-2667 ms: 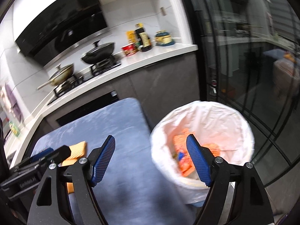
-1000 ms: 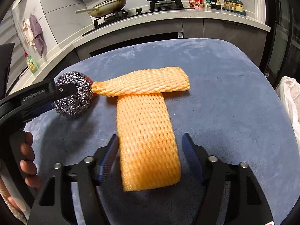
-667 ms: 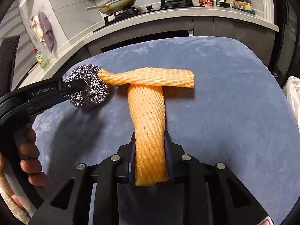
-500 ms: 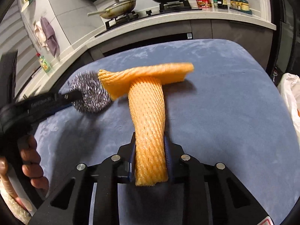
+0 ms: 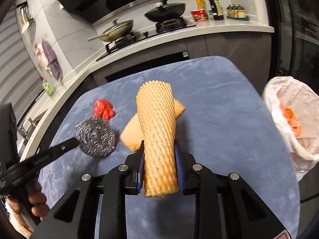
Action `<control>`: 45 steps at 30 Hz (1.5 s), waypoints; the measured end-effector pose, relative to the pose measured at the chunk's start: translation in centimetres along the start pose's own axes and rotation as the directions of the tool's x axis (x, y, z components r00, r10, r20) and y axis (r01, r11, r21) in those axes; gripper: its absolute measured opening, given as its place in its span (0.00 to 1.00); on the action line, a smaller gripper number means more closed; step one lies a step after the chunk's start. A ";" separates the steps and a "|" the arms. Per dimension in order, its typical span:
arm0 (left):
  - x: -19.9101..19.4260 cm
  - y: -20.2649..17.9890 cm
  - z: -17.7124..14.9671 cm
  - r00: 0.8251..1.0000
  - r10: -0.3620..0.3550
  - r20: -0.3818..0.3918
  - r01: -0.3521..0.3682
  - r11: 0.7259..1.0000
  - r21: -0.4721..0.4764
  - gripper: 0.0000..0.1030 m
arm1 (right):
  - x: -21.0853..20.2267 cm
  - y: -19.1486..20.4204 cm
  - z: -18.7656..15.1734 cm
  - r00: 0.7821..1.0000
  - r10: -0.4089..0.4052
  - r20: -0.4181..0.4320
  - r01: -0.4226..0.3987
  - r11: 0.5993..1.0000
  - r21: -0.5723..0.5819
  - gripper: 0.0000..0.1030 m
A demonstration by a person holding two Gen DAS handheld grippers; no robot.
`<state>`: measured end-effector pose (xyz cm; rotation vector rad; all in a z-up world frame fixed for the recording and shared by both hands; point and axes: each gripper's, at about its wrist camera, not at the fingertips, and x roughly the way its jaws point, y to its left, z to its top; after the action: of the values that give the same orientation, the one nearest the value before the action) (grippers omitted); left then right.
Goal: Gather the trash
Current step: 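Grasp the orange foam net with the right tool while the left tool grasps the steel wool, then carry the foam net and steel wool over the bin and open the left tool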
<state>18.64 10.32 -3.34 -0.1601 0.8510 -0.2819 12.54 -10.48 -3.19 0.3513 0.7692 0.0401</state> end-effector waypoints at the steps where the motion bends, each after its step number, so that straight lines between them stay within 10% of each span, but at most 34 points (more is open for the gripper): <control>1: -0.2 -0.4 -0.2 1.000 -0.005 0.002 0.005 1.000 0.008 0.05 | -0.3 -0.5 0.1 1.000 -0.006 0.006 0.005 1.000 0.009 0.24; 9: -1.0 -3.5 -1.0 0.999 0.043 0.028 -0.046 0.993 0.104 0.11 | -2.0 -3.6 0.2 0.999 -0.036 0.030 0.034 0.997 0.070 0.24; 13: -0.5 -1.6 -0.4 0.993 0.111 0.046 -0.113 0.993 0.031 0.56 | -2.4 -4.4 0.1 0.999 -0.041 0.036 0.038 0.996 0.080 0.24; 21: 2.3 1.8 0.1 0.983 0.183 0.024 -0.181 0.982 -0.043 0.84 | -1.5 -5.1 0.2 0.999 -0.043 0.028 0.040 0.993 0.107 0.24; 34: 7.0 2.1 0.0 0.970 0.233 -0.070 -0.234 0.972 0.001 0.74 | -0.3 -5.2 0.2 0.998 -0.063 0.006 0.062 0.993 0.102 0.24; 45: 4.1 -0.5 -0.2 0.984 0.178 -0.007 -0.177 0.983 0.052 0.64 | -0.3 -5.7 0.4 0.998 -0.063 0.012 0.061 0.992 0.113 0.24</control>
<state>21.00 8.53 -6.27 -0.0344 0.8628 -0.1369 12.08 -15.96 -4.60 0.4342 0.7688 -0.0645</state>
